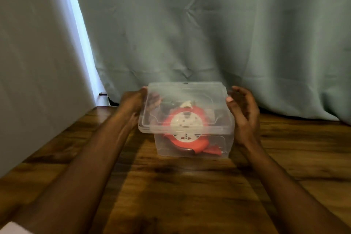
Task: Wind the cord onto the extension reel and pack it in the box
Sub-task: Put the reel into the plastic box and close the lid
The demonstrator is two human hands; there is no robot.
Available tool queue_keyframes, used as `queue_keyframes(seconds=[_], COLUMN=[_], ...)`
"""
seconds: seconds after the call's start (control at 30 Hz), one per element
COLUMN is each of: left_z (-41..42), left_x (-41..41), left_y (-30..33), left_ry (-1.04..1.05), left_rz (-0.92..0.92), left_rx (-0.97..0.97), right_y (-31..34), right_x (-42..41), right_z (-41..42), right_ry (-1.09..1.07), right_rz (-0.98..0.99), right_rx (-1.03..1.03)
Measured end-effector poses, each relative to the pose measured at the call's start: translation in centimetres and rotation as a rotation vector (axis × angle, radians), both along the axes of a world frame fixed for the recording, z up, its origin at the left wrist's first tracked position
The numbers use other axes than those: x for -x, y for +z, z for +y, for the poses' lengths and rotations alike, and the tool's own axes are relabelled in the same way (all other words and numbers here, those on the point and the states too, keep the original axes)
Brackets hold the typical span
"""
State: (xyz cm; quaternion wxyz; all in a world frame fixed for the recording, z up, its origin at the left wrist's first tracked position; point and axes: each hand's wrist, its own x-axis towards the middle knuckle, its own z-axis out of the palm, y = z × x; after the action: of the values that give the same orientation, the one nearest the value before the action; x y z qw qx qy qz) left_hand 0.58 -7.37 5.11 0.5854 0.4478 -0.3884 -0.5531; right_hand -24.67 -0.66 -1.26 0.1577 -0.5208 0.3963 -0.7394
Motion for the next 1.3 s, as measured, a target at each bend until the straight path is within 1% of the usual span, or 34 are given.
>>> queue_keyframes(seconds=[0.07, 0.1, 0.17, 0.23, 0.37, 0.4, 0.43, 0.5, 0.53, 0.57, 0.63, 0.7, 0.77, 0.87, 0.97, 1.03, 1.1, 1.17, 1.3], left_z=[-0.2, -0.6, -1.3, -2.1, -2.9, -3.1, -3.3, -3.5, -3.4, -3.1, -2.5, -2.1, -2.1, -2.5, -2.5, -2.4, -2.4, -2.6, -2.1], left_x=[0.8, 1.0, 1.1, 1.1, 1.0, 0.9, 0.7, 0.7, 0.9, 1.3, 2.5, 3.8, 4.6, 4.4, 4.4, 4.4, 4.4, 4.8, 6.1], left_y=[-1.1, -1.5, -1.7, -1.8, -2.5, -2.7, -2.9, -2.7, -2.3, -1.7, -0.9, -0.6, -0.9, -1.1, -1.2, -1.1, -0.5, 0.2, -0.8], left_ry=[0.185, 0.219, 0.198, 0.172, 0.035, 0.012, 0.003, 0.006, -0.008, -0.057, -0.216, -0.391, -0.485, -0.505, -0.536, -0.565, -0.594, -0.611, -0.629], left_rz=[-0.346, -0.417, -0.451, -0.529, -0.77, -0.86, -0.993, -1.319, -1.44, -1.503, -1.56, -1.635, -1.67, -1.665, -1.737, -1.761, -1.786, -1.804, -1.724], left_rx=[0.048, 0.067, 0.099, 0.136, 0.175, 0.2, 0.239, 0.365, 0.45, 0.507, 0.542, 0.491, 0.425, 0.397, 0.402, 0.39, 0.371, 0.391, 0.486], right_y=[-0.4, -0.5, -0.6, -0.5, -0.8, -0.7, -0.7, -0.6, -0.4, -0.3, 0.0, 0.1, 0.1, 0.1, 0.3, 0.6, 0.7, 0.9, 1.2], right_x=[0.3, 0.5, 0.6, 0.7, 0.6, 0.4, 0.2, 0.1, 0.2, 0.3, 0.6, 0.8, 0.9, 1.0, 1.2, 0.9, 0.8, 0.8, 1.0], right_z=[-0.4, -0.6, -1.0, -1.2, -1.3, -1.3, -1.3, -1.5, -1.5, -1.5, -1.7, -1.7, -1.7, -1.6, -1.4, -1.1, -1.0, -1.1, -1.4], right_ry=[0.026, -0.01, -0.063, -0.077, -0.007, -0.007, -0.025, -0.072, -0.084, -0.088, -0.088, -0.091, -0.1, -0.112, -0.077, -0.07, -0.064, -0.066, -0.005], right_rz=[-0.027, -0.005, 0.023, 0.008, -0.043, -0.053, -0.055, -0.024, 0.001, 0.018, 0.025, 0.024, 0.011, -0.025, -0.076, -0.096, -0.099, -0.081, -0.089], right_rx=[-0.064, -0.104, -0.165, -0.191, -0.229, -0.248, -0.268, -0.298, -0.308, -0.316, -0.335, -0.36, -0.359, -0.396, -0.486, -0.508, -0.513, -0.542, -0.636])
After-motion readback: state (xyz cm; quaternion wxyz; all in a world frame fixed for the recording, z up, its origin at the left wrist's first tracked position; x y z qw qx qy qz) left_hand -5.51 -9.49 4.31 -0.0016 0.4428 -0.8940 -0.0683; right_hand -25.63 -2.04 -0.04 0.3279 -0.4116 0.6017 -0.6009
